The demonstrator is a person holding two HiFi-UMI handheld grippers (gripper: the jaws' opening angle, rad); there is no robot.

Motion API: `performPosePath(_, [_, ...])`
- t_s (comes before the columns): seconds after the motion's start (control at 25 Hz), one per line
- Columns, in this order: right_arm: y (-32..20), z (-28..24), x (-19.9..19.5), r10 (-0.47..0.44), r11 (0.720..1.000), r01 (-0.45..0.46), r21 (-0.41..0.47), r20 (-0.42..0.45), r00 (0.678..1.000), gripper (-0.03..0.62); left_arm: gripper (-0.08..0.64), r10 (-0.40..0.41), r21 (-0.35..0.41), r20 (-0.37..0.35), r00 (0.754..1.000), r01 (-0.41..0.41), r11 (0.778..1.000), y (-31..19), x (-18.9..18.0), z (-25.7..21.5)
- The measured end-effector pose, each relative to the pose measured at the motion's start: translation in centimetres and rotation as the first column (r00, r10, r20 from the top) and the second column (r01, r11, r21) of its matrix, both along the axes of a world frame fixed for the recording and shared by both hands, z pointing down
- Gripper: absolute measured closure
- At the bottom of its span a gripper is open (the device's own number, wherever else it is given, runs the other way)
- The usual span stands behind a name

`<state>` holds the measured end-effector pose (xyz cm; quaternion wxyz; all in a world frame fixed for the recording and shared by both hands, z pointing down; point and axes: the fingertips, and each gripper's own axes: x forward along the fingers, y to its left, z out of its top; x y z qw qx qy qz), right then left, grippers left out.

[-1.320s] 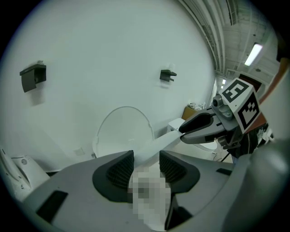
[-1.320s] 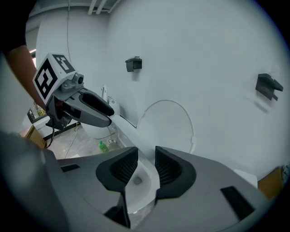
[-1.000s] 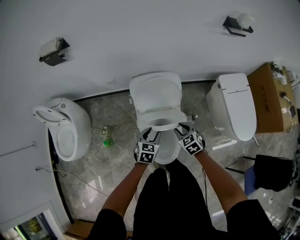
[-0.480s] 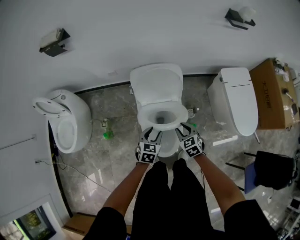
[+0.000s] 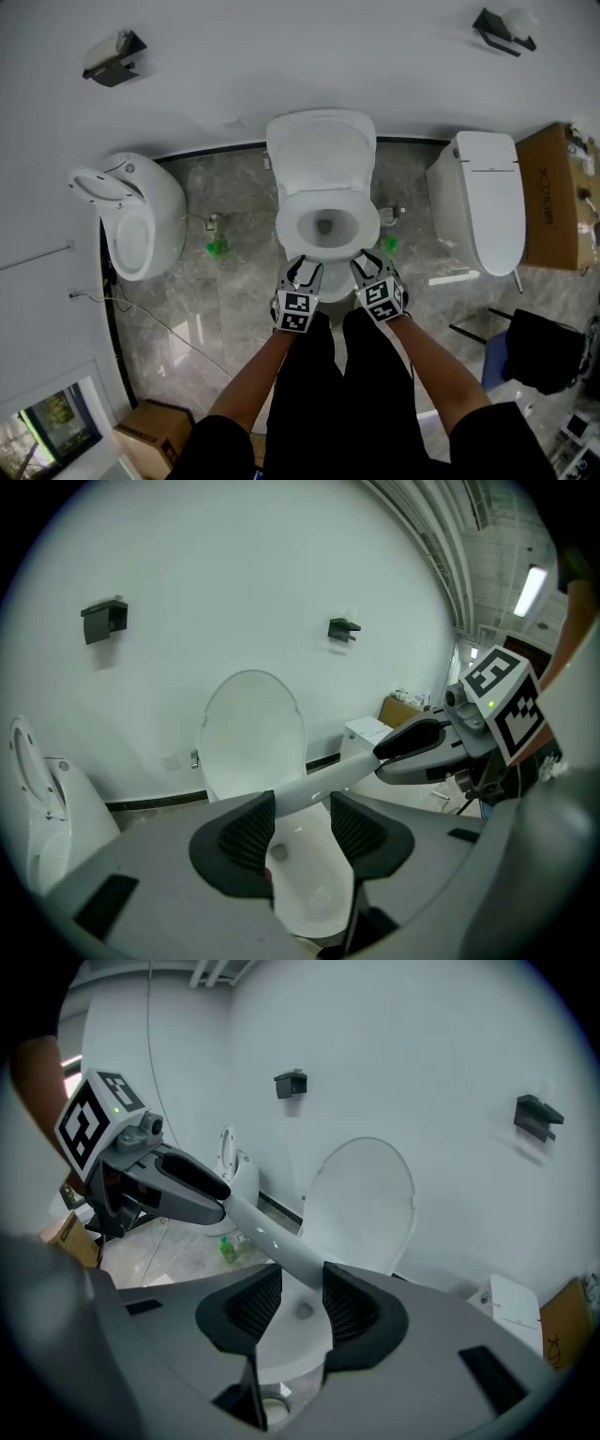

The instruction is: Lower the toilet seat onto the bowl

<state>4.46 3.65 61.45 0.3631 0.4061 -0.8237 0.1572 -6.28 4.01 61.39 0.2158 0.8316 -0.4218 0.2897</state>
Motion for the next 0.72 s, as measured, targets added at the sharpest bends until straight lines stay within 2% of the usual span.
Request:
performPosePath(0.2, [0.6, 0.5, 0.4, -0.001, 1.000, 0.001, 0.029, -0.006, 1.000, 0.445, 0.370, -0.010, 0.012, -0.001, 1.000, 0.010, 1.000, 0.6, 0.5, 0.6])
performPosePath(0.32, [1.2, 1.1, -0.4, -0.018, 1.000, 0.019, 0.023, -0.009, 1.000, 0.443, 0.371, -0.021, 0.007, 0.008, 1.000, 0.021, 1.000, 1.4, -0.3, 1.2])
performPosePath(0.52, [2.5, 1.7, 0.6, -0.043, 0.999, 0.044, 0.021, -0.027, 0.999, 0.442, 0.371, -0.044, -0.010, 0.009, 0.999, 0.044, 0.999, 2.5, 0.6, 1.5])
performPosePath(0.72, [3.3, 2.5, -0.4, -0.077, 0.997, 0.078, 0.025, -0.036, 0.996, 0.442, 0.371, -0.057, -0.015, 0.008, 0.998, 0.057, 0.998, 3.5, -0.5, 2.3])
